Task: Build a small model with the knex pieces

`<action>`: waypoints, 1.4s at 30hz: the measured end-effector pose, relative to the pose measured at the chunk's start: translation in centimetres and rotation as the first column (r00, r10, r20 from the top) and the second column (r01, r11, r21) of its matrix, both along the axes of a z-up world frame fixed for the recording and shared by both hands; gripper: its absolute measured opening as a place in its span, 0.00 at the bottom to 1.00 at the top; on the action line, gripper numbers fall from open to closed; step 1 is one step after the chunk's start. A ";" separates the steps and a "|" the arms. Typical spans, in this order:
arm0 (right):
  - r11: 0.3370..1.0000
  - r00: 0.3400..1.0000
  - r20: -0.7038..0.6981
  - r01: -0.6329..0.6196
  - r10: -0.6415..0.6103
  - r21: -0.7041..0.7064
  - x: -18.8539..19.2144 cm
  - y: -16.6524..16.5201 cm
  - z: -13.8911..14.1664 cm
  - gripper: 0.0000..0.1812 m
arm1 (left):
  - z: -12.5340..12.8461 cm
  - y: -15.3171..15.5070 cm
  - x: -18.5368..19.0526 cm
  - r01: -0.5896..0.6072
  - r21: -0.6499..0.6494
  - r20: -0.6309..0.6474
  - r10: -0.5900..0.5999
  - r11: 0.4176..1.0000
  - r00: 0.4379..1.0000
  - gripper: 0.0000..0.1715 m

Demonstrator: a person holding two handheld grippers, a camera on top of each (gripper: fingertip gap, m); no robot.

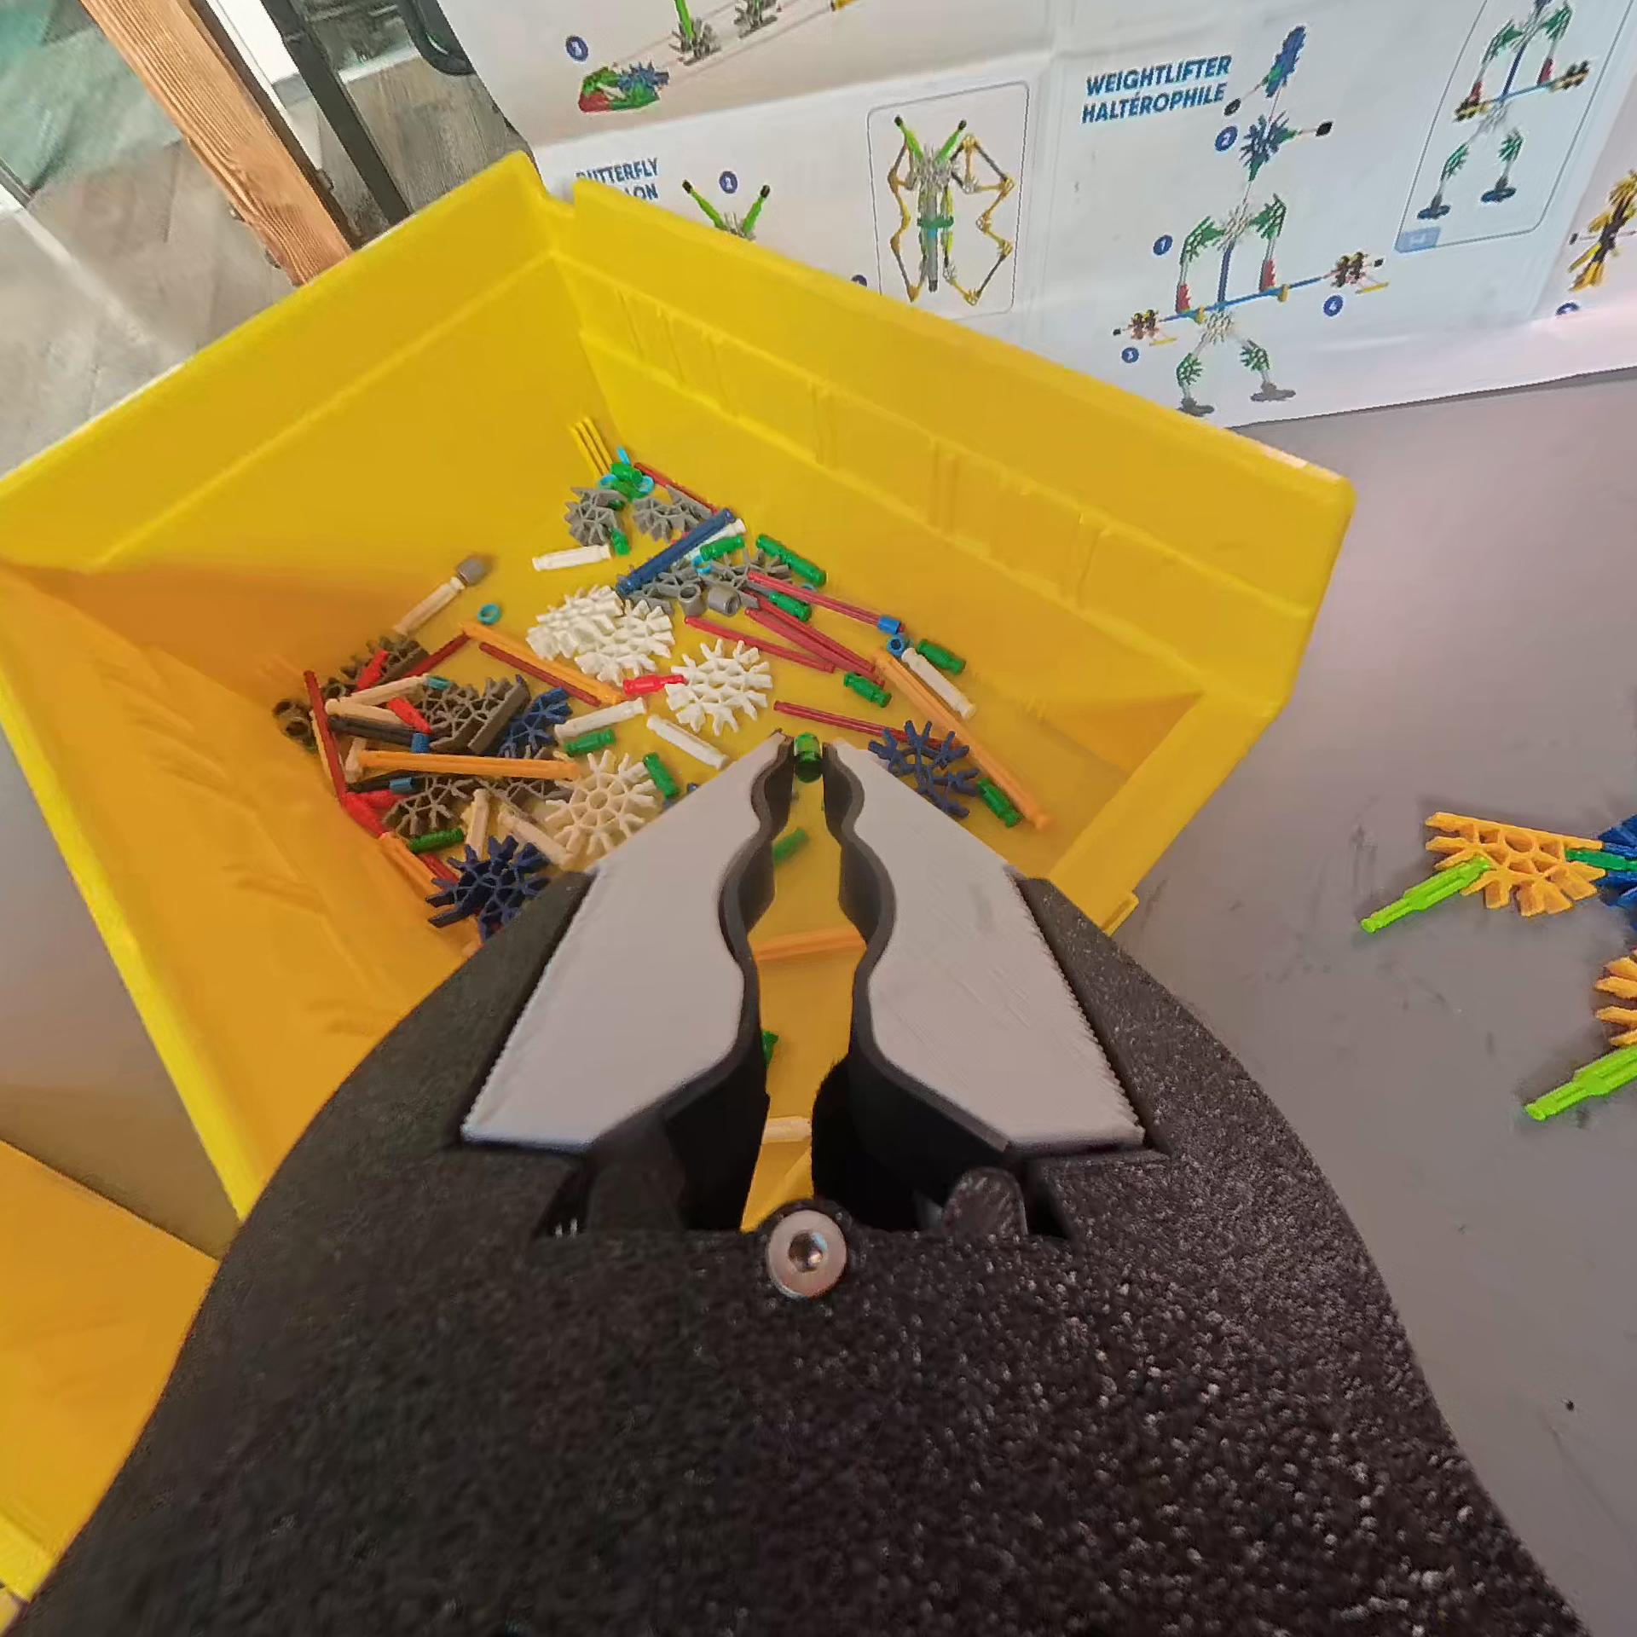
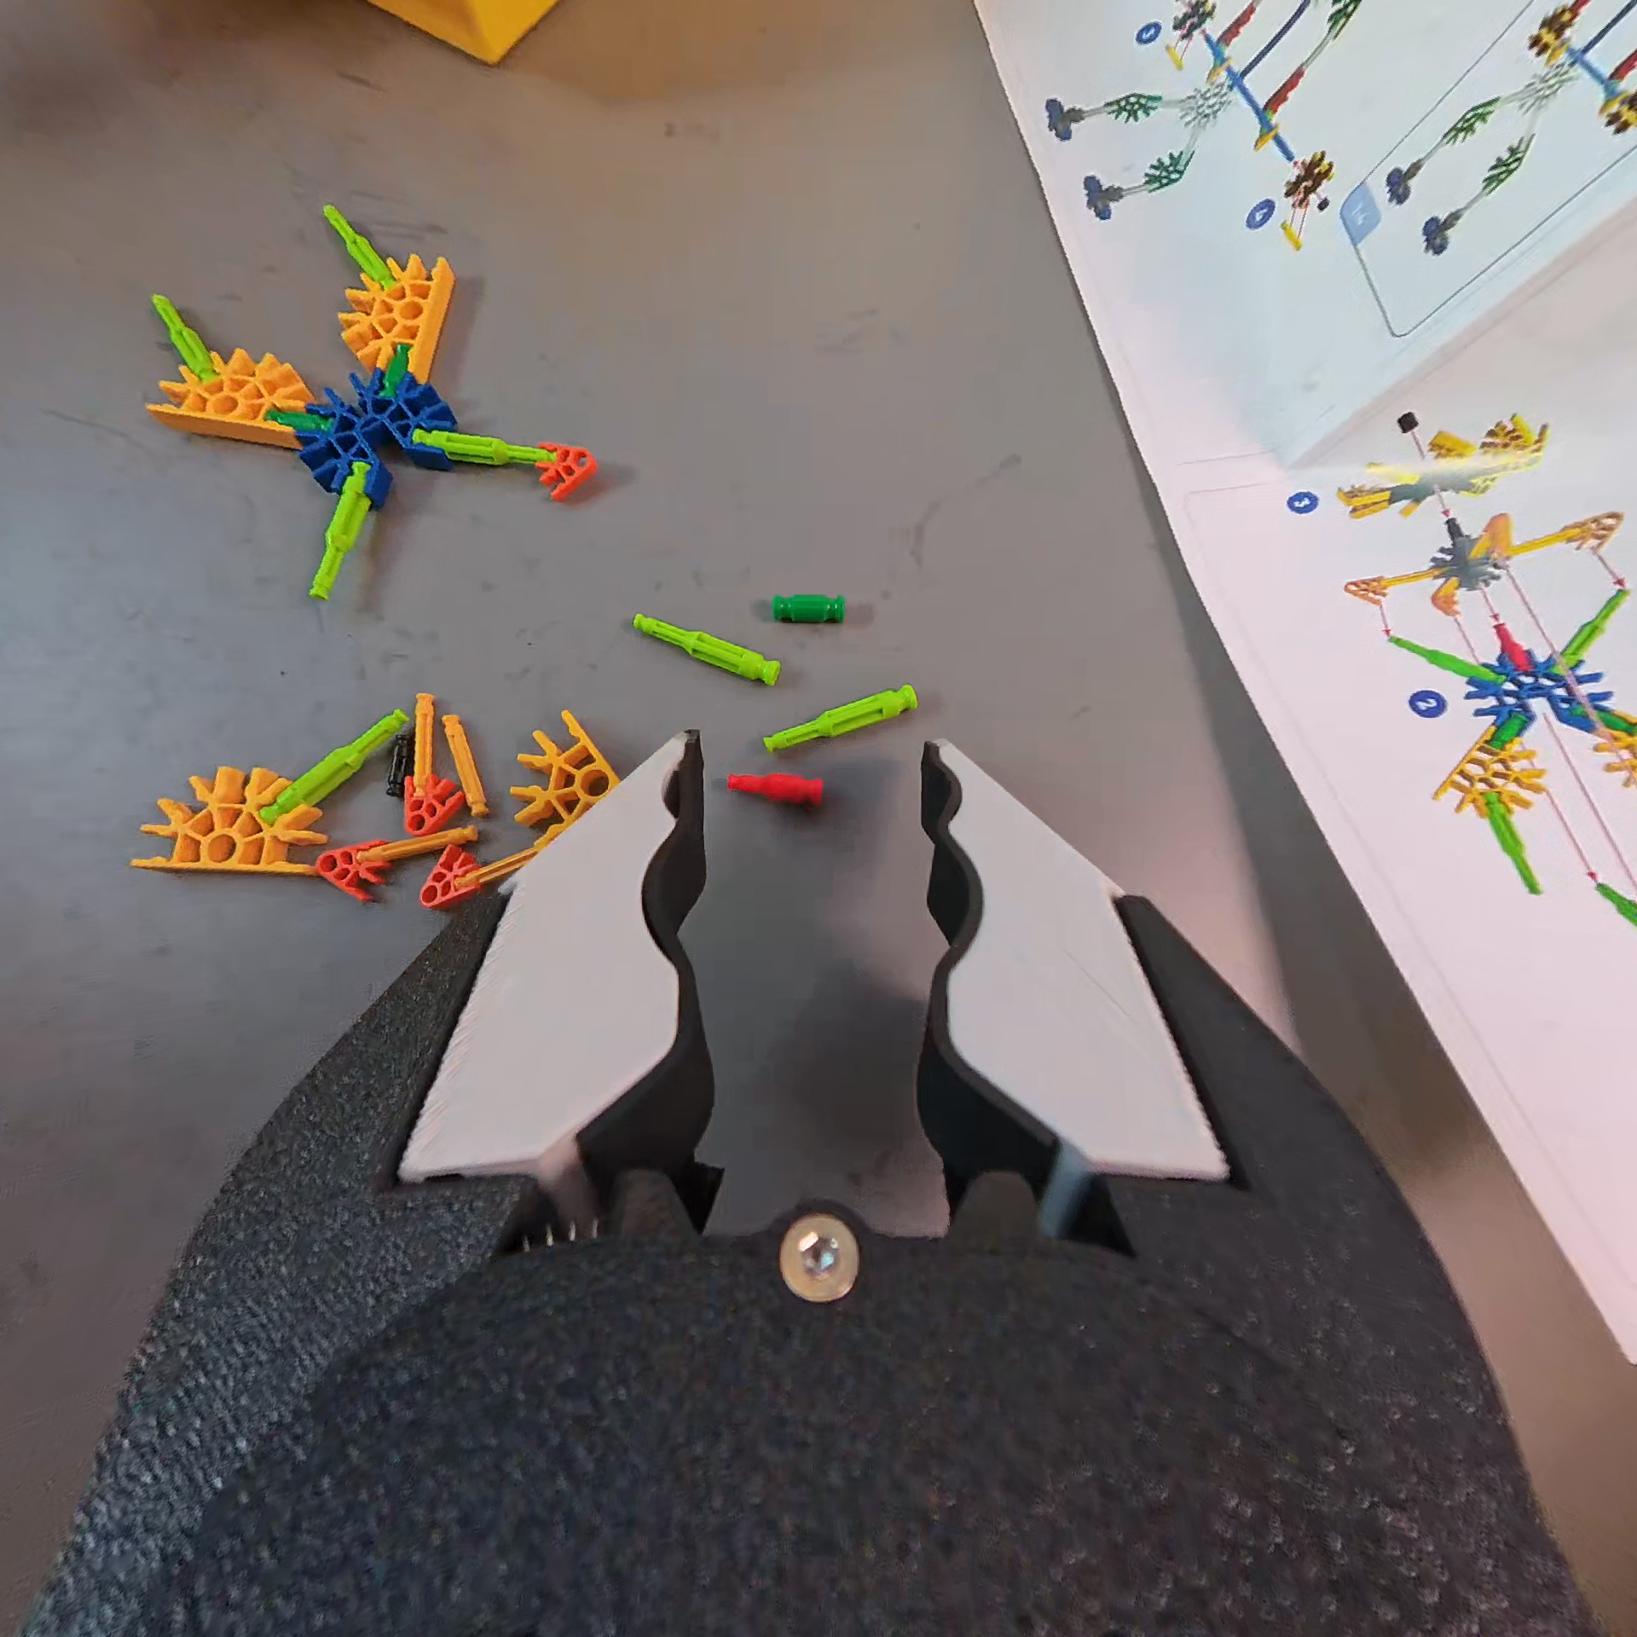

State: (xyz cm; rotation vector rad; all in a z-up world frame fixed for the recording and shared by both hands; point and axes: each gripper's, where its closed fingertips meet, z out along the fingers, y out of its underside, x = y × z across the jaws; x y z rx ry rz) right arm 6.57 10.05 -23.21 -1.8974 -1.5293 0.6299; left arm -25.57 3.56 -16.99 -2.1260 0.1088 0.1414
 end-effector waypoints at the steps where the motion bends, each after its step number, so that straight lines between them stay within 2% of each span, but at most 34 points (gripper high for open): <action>1: 1.000 1.000 -0.003 -0.003 0.003 -0.012 -0.2 -0.1 -0.1 0.26 | -0.3 0.0 0.1 0.004 -0.008 0.004 -0.004 1.000 1.000 0.04; 5: 0.998 1.000 0.010 0.021 -0.020 -0.053 -0.6 0.2 -0.7 0.25 | -0.3 0.1 0.6 0.028 0.003 0.025 -0.028 1.000 0.999 0.05; 10: 0.998 0.998 -0.012 0.056 -0.056 -0.031 -1.5 0.6 0.1 0.23 | 1.8 0.3 3.2 0.124 0.116 0.121 -0.138 0.986 0.983 0.08; 13: 0.998 0.997 -0.043 0.063 -0.062 0.007 -2.9 1.0 1.2 0.21 | 3.5 0.3 5.5 0.192 0.217 0.223 -0.241 0.957 0.945 0.10; 17: 0.998 0.996 0.064 0.066 -0.065 -0.020 -3.8 0.9 -0.4 0.18 | 5.2 0.0 8.5 0.293 0.323 0.291 -0.389 0.900 0.874 0.16; 21: 0.999 0.993 0.110 0.049 -0.048 -0.006 -3.9 0.5 -0.9 0.08 | 5.3 -0.5 11.4 0.388 0.336 0.291 -0.486 0.858 0.824 0.17; 23: 0.999 0.994 0.106 0.027 -0.030 0.025 -3.9 0.5 -0.8 0.08 | 5.1 -0.8 13.1 0.437 0.333 0.300 -0.533 0.836 0.791 0.17; 25: 0.998 0.998 0.063 -0.017 0.013 0.067 -4.3 0.2 -0.2 0.08 | 4.7 -1.2 15.3 0.486 0.333 0.345 -0.584 0.808 0.735 0.17; 28: 0.962 0.984 -0.085 -0.136 0.160 0.238 -6.1 -1.8 3.1 0.08 | 3.9 -1.8 18.7 0.538 0.329 0.486 -0.628 0.776 0.608 0.17; 32: 0.819 0.893 -0.197 -0.257 0.404 0.513 -8.3 -7.2 7.9 0.08 | 3.7 -2.7 22.0 0.559 0.358 0.714 -0.605 0.747 0.351 0.16; 36: 0.715 0.855 -0.168 -0.284 0.490 0.638 -9.1 -10.0 9.6 0.08 | 4.1 -4.0 23.5 0.602 0.393 0.794 -0.587 0.695 0.159 0.12; 38: 0.689 0.850 -0.166 -0.274 0.500 0.671 -9.3 -10.5 10.0 0.08 | 4.0 -4.6 23.9 0.638 0.382 0.802 -0.583 0.669 0.130 0.07; 42: 0.675 0.842 -0.164 -0.278 0.514 0.684 -9.3 -11.0 10.2 0.08 | 4.0 -4.7 24.1 0.648 0.387 0.781 -0.607 0.656 0.147 0.03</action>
